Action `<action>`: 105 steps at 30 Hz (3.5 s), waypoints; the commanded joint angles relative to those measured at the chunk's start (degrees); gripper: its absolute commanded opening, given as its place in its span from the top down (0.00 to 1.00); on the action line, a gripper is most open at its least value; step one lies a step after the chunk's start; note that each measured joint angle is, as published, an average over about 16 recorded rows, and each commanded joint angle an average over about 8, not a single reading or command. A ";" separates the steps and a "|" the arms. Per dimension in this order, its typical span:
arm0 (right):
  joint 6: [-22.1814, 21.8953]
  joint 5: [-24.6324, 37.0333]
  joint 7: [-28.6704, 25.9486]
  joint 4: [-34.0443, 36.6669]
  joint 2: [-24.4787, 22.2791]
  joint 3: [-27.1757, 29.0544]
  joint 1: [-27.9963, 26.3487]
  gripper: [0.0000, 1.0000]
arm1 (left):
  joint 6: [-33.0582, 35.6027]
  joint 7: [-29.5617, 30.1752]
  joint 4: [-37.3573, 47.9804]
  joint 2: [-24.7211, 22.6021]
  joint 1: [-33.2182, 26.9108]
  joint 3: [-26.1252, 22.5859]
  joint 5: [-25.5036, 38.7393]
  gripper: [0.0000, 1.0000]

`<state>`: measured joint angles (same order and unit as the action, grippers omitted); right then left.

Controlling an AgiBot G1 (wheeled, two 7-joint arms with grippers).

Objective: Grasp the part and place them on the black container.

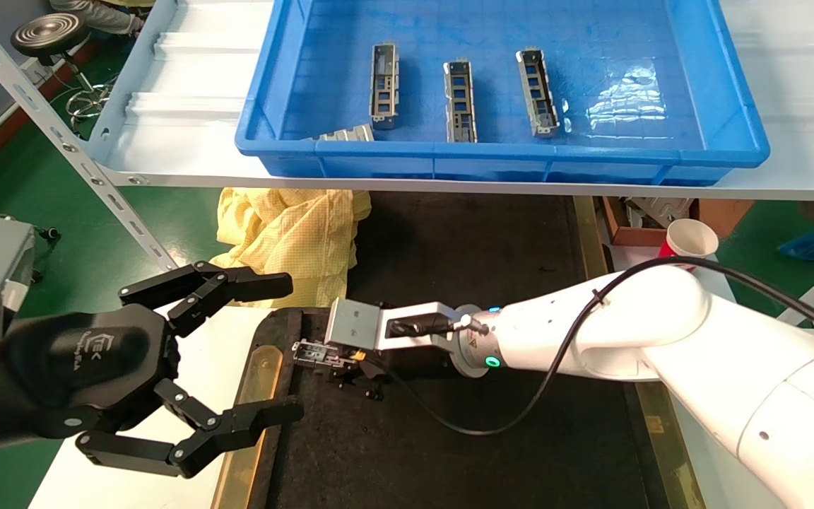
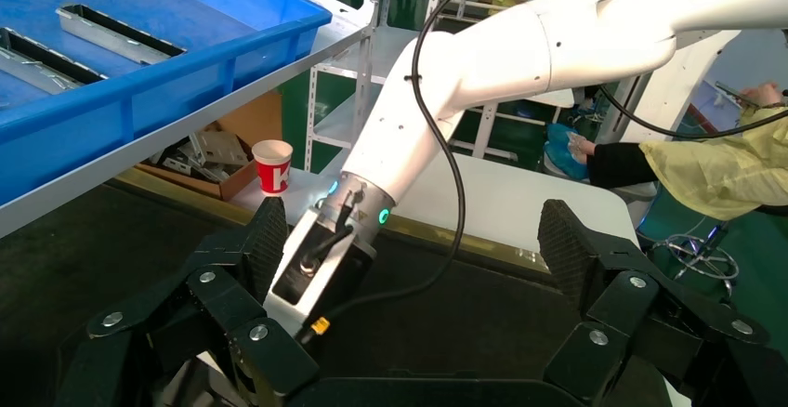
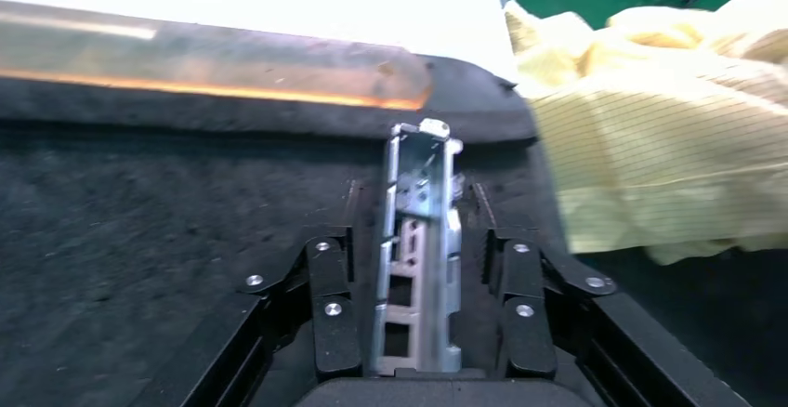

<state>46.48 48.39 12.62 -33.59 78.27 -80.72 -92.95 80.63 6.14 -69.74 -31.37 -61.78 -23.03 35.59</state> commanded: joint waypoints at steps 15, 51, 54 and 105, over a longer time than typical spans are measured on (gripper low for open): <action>10.68 -8.85 1.58 4.56 -1.39 3.18 -1.85 0.00 | -0.01 0.00 0.01 0.00 0.01 0.01 0.00 0.00; 20.00 -7.71 -6.93 -10.96 -15.72 24.22 9.63 0.00 | -0.01 0.00 0.02 0.01 0.01 0.01 -0.01 0.00; 21.47 -7.62 -8.18 -13.18 -17.82 27.30 11.29 0.00 | -0.01 0.00 0.02 0.01 0.01 0.01 -0.01 0.00; 39.69 -6.53 -23.56 -40.66 -43.89 65.68 31.93 0.00 | -0.03 -0.01 0.03 0.01 0.02 0.01 -0.02 0.00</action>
<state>86.21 41.86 -10.95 -74.30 34.34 -14.97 -60.99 80.60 6.13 -69.71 -31.36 -61.75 -23.02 35.57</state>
